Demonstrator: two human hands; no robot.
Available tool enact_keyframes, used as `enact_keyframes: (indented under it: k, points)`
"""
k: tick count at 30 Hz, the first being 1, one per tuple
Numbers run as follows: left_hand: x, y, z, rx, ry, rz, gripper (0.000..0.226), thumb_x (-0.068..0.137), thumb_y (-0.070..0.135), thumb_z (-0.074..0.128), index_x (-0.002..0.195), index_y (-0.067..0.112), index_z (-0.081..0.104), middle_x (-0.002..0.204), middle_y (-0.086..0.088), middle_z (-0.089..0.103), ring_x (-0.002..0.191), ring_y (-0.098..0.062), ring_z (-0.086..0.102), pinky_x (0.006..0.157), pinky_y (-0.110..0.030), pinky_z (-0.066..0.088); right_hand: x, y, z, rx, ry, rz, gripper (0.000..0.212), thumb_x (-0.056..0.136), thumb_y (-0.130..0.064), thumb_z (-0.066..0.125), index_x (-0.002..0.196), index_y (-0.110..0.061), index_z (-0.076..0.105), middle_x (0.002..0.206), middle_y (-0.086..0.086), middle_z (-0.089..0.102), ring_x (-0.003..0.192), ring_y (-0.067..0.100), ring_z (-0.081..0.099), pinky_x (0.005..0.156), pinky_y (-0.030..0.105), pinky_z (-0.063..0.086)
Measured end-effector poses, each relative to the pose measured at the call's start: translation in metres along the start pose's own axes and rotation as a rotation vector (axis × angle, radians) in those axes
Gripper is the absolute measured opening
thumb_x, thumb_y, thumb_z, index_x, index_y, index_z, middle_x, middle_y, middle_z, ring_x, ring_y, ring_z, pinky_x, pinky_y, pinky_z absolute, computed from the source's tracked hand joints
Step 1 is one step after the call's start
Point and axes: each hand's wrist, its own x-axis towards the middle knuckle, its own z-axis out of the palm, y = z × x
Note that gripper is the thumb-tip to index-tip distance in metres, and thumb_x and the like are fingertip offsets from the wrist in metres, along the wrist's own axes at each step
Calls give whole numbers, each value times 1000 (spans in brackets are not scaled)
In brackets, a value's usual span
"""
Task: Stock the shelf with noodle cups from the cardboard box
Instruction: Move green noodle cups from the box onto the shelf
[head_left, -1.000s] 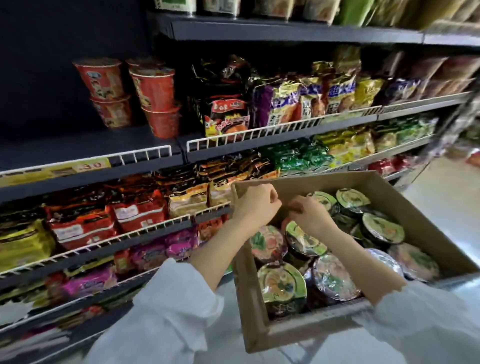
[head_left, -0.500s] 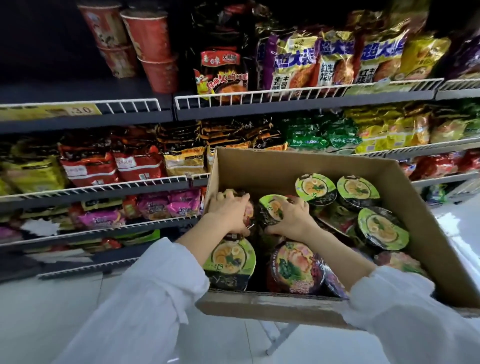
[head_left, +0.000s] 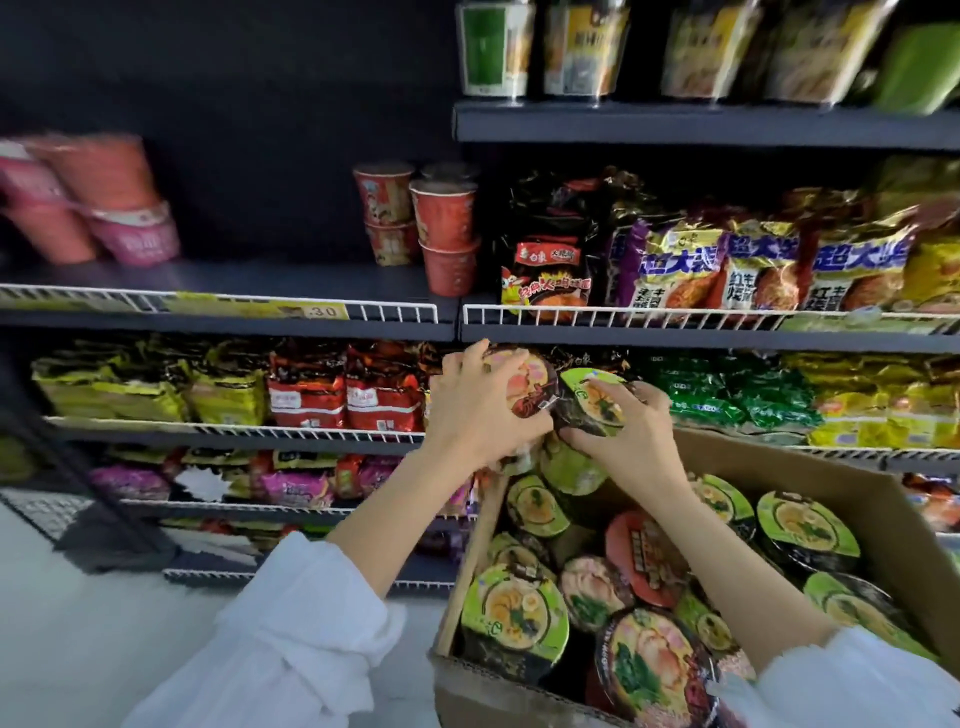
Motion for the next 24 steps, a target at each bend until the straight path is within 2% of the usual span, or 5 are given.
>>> enact_keyframes:
  k: [2,8,16,18,24]
  points:
    - [6,-19,-23,-22,66,-16,72,75,66,52,140,40,35,153,-4,23,137,-31,20,108,-50,23,9,-30,6,47,37,-63,66,74,-43,75,134,-33,48,150,4,21,139,31,25,110,45,32]
    - [28,-104,-83,-56,254,-71,63,75,66,55,133,42,47,149,-2,35,134,-31,29,106,-50,29,40,-125,54,118,86,-217,58,74,-45,75,127,-37,52,150,-1,23,140,22,23,110,36,28]
    - [84,-239,-149,-2,352,-123,61,78,63,56,133,38,47,150,0,33,131,-30,30,103,-48,30,103,-248,148,203,145,-298,58,77,-44,72,131,-30,52,148,0,26,138,18,27,103,21,24]
    - [101,-265,-158,15,365,-139,62,77,64,56,133,38,47,150,0,34,130,-30,31,102,-48,30,122,-271,170,205,150,-303,58,79,-43,71,132,-28,51,150,2,25,139,19,25,105,22,23]
    - [164,-325,-172,52,355,-186,66,78,66,54,133,31,49,150,-2,33,130,-31,30,103,-47,29,197,-322,222,163,113,-260,63,85,-46,63,140,-21,44,154,4,17,142,24,17,114,36,23]
